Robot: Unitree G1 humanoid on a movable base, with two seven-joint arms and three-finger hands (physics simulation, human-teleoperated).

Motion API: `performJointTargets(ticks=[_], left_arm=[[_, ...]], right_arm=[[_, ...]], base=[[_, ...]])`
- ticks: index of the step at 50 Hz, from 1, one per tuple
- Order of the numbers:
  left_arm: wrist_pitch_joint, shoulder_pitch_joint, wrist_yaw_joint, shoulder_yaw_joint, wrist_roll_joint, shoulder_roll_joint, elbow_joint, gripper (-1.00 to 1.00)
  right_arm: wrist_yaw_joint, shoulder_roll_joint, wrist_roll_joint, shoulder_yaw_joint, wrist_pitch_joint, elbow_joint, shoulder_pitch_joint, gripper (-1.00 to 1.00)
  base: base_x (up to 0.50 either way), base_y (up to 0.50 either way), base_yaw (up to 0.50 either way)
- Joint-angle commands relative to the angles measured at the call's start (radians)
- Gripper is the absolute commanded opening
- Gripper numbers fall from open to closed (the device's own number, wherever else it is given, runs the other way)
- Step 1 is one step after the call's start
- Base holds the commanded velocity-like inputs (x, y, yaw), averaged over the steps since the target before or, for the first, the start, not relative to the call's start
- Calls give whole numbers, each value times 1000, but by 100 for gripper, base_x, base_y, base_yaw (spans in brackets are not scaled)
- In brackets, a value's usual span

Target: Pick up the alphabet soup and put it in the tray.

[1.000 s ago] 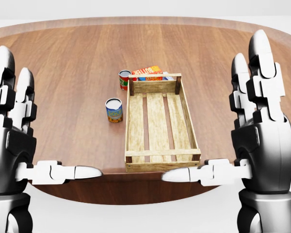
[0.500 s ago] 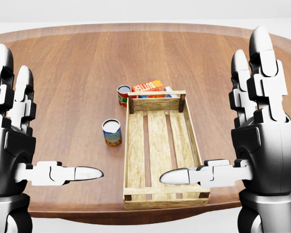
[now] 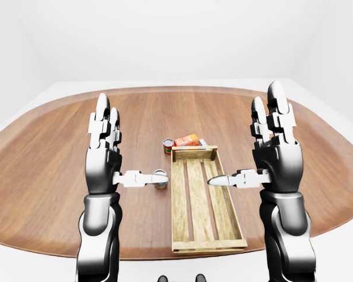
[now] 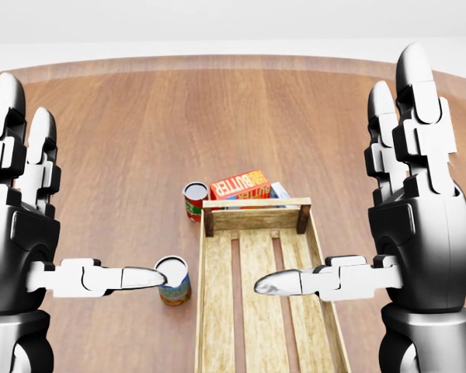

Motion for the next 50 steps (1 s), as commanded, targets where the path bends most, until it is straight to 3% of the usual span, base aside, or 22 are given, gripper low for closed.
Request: performJointTargets(ticks=[1,14,43,50], left_arm=[[0,11,-8,0,-15,-3,-5,100],[0,10,-7,-1,-15,-3,-7,100],[0,20,-11,-14,9,-1,19,100],[0,-11,-30,0,44,14,12,100]], right_arm=[[-1,0,-1,2,0,6,-1,100],[-3,2,-1,1,0,5,-6,100],[1,1,-4,4,0,5,3,100],[1,0,-2,1,0,8,5,100]], base=[[50,0,0],[49,0,0],[0,0,0],[0,0,0]])
